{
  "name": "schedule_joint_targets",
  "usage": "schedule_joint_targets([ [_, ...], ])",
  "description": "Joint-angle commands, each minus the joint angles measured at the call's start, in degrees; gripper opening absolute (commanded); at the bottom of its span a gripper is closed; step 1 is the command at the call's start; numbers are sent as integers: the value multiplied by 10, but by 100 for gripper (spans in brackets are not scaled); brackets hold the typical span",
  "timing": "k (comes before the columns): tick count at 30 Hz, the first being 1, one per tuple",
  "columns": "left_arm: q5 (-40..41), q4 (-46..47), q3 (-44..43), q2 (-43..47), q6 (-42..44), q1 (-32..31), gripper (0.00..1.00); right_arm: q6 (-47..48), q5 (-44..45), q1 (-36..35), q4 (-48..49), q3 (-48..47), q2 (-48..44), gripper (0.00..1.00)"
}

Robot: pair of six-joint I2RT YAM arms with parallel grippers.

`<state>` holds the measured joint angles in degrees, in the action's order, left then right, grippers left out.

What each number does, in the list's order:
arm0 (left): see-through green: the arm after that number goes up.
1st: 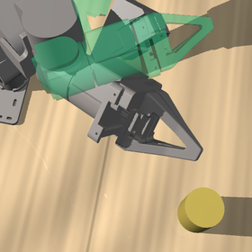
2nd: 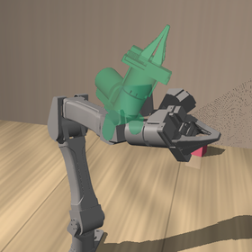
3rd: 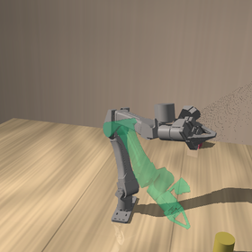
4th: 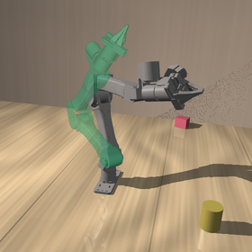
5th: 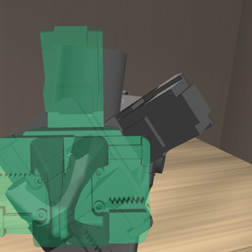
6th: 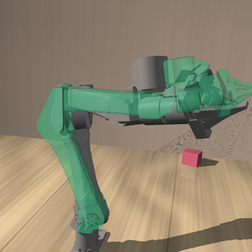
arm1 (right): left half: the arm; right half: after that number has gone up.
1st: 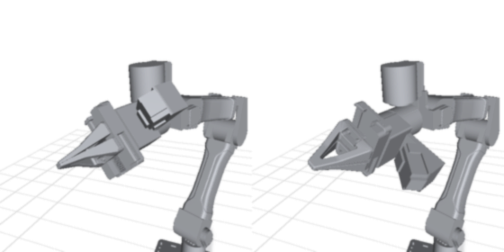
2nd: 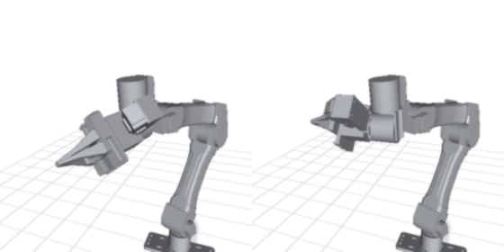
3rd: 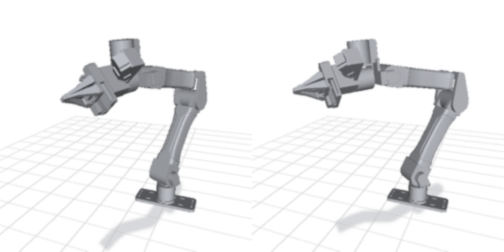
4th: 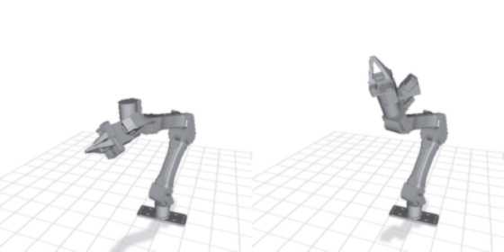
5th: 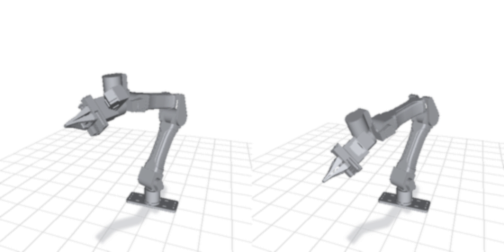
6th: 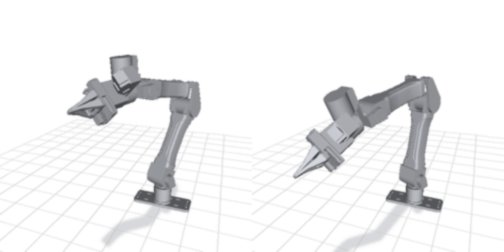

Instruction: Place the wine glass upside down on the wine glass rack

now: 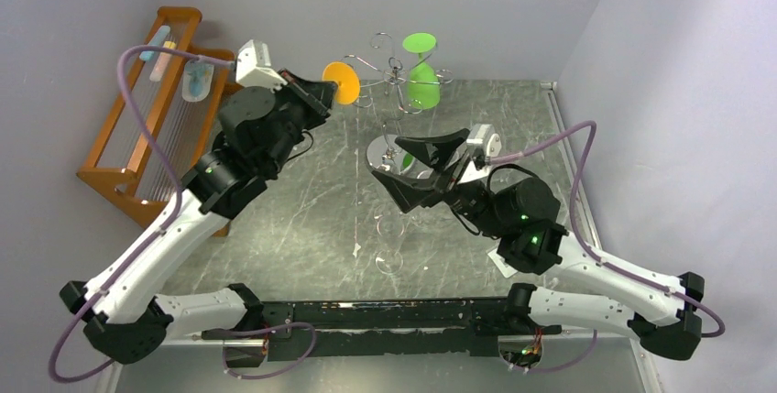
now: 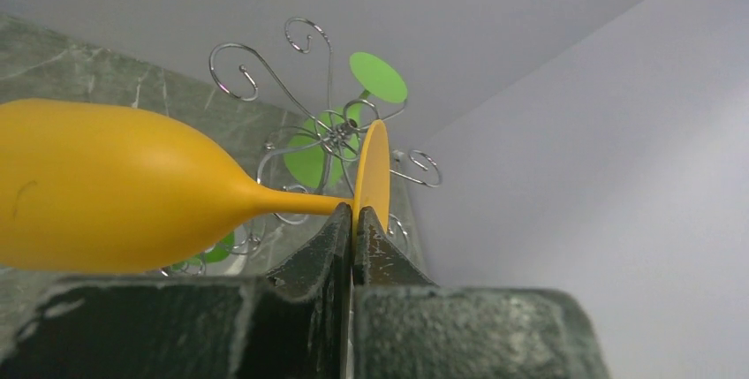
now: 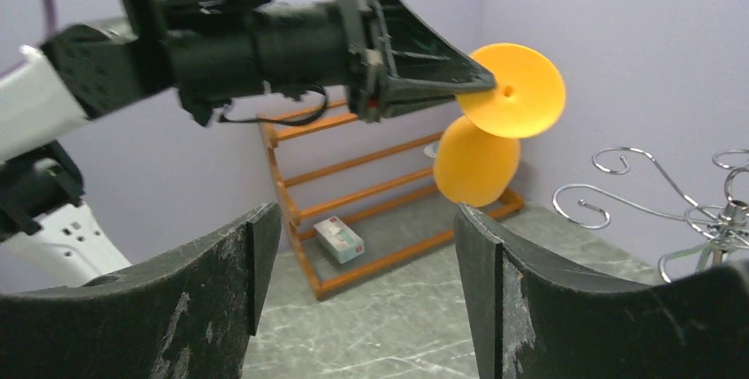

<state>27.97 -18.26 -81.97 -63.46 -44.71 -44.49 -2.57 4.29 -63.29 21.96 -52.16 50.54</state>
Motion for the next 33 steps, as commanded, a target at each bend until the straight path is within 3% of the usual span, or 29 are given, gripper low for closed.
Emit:
schedule_joint_targets([
  [1, -15, 46, -21, -31, 24, 26, 5, -48, -7, 0, -4, 3, -16, 75],
  [5, -72, 67, -12, -51, 2, 80, 5, -60, -2, 0, -47, -22, -2, 75],
  [10, -232, 102, 10, -75, -55, 162, 5, -78, 27, 0, -57, -28, 3, 74],
  [14, -306, 140, 34, -90, -91, 192, 5, -95, 31, -1, -42, -18, -1, 74],
  [33, -360, 239, 53, -182, -198, 201, 5, -91, 20, -1, -99, -22, -48, 73],
])
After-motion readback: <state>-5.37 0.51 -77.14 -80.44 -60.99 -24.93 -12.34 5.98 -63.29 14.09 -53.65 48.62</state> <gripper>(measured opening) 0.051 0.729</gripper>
